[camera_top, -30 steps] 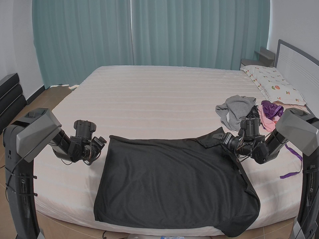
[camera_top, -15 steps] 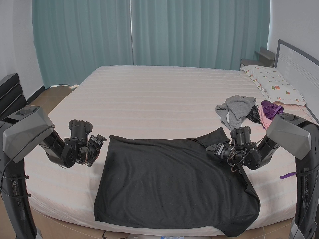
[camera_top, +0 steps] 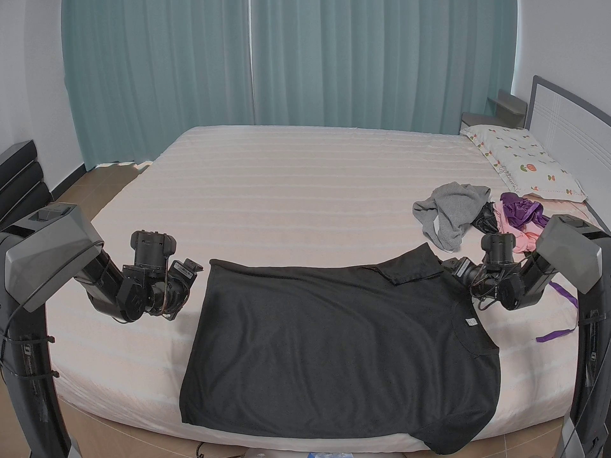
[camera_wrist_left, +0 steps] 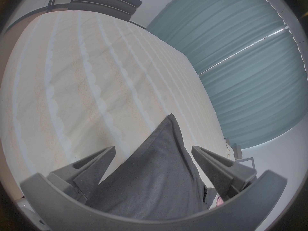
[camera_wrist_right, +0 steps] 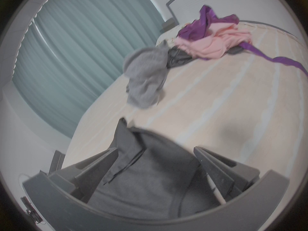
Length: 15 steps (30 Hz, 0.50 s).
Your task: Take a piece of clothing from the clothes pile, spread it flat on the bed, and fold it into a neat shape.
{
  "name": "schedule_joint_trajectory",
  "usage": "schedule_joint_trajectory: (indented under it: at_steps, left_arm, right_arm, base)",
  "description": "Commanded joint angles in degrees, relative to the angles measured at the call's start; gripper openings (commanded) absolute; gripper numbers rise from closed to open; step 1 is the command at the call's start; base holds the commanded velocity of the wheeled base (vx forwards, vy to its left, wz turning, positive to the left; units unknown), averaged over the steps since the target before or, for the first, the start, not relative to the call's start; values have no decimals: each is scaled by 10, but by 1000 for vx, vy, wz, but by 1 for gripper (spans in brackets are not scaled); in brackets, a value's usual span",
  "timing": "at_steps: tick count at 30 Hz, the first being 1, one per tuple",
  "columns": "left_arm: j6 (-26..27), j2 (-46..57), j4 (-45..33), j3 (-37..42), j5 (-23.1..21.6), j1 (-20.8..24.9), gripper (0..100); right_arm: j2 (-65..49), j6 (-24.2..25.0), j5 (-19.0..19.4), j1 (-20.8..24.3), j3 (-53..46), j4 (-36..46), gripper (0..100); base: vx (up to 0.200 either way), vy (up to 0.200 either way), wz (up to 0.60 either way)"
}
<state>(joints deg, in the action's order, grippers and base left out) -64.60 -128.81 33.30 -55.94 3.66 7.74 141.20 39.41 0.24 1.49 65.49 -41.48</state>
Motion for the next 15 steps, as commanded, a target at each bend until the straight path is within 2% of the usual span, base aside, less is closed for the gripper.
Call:
schedule_joint_trajectory:
  at_steps: [1,3,10,15]
  left_arm:
    - [0,-5,0,0,0,0,100]
    - [0,-7,0,0,0,0,100]
    - [1,-9,0,0,0,1,100]
    - [2,-12,0,1,0,4,100]
  right_arm:
    - [-14,-2,6,-33,-21,-25,100]
    - [-19,-10,15,-43,-37,-47,100]
    - [-36,-33,82,-47,-87,-88,100]
    - [-38,-33,89,-25,-72,-88,100]
  base:
    - [0,0,0]
    - [0,0,0]
    - [0,0,0]
    - [0,0,0]
